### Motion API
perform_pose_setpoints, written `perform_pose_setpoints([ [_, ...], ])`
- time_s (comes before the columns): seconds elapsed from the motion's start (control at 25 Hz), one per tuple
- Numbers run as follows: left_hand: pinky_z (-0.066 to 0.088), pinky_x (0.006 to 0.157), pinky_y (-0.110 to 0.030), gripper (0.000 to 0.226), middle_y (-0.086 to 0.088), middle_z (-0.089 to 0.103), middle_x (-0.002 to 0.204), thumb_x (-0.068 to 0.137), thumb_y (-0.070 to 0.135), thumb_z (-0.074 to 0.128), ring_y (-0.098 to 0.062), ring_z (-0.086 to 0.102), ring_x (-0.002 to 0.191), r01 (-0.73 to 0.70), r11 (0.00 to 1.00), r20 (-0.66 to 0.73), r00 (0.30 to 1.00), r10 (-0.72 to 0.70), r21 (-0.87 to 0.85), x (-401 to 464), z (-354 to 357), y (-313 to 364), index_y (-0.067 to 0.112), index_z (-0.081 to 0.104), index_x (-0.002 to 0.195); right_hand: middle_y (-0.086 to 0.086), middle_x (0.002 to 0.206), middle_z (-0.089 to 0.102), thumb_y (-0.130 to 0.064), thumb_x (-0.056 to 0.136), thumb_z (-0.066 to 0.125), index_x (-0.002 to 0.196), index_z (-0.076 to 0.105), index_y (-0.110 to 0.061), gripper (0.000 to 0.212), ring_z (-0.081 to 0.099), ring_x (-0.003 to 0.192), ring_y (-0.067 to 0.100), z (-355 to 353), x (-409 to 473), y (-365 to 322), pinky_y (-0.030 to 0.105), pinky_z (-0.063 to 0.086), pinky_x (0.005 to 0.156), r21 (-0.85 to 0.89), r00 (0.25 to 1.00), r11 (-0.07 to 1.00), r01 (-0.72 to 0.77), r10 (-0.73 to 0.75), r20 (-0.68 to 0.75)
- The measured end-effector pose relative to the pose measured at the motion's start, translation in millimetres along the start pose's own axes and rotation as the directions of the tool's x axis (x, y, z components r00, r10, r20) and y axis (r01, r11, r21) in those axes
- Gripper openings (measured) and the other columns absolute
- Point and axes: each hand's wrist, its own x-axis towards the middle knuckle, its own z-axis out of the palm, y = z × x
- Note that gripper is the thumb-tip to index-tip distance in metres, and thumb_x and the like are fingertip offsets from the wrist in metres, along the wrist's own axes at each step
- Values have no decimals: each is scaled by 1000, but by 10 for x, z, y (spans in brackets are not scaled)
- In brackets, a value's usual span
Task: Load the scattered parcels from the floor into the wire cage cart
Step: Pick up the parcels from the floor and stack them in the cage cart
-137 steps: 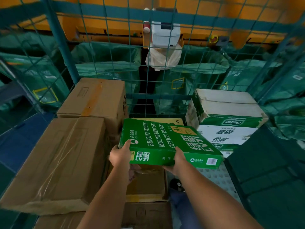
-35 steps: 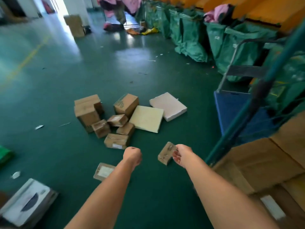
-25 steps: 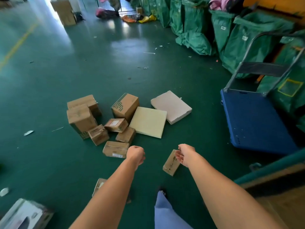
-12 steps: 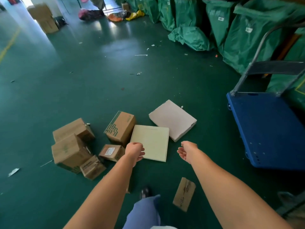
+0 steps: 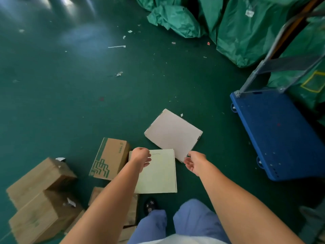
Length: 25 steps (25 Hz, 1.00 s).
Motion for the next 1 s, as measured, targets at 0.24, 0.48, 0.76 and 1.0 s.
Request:
perform_pose_setpoints([
  [0.24,49,76,-34,26,-12,60,106,98,8,43,-22,59,88,39,990,54,997,-46,134,878,291,802,4,55,122,10,80,61,-3,92,46,101,57,-2,14,57,60,16,359,648,-723,23,46,51,47,995,996,-80,82,-52],
  [0.48,48,78,-34,21,-10,58,102,99,9,42,-23,57,90,124,967,20,991,-132,225,2102,787,1137,6,55,116,10,68,56,-5,93,47,92,56,-1,10,52,58,19,658,2089,-1187,26,44,56,-58,978,982,-181,174,-114],
  [0.76,49,87,-39,11,-10,55,89,95,5,46,-26,52,84,194,916,-19,980,-200,350,4251,1521,279,8,56,93,5,71,46,-12,95,50,81,54,-8,15,44,60,16,1100,4361,-512,31,42,62,-170,950,941,-293,266,-165],
  [1.0,40,76,-30,33,-7,53,123,93,9,48,-22,52,92,174,861,-27,983,-184,479,5362,1990,-898,10,55,125,5,95,56,-29,91,63,129,49,-5,47,50,94,25,1542,5429,583,36,43,88,-231,953,924,-304,296,-71],
])
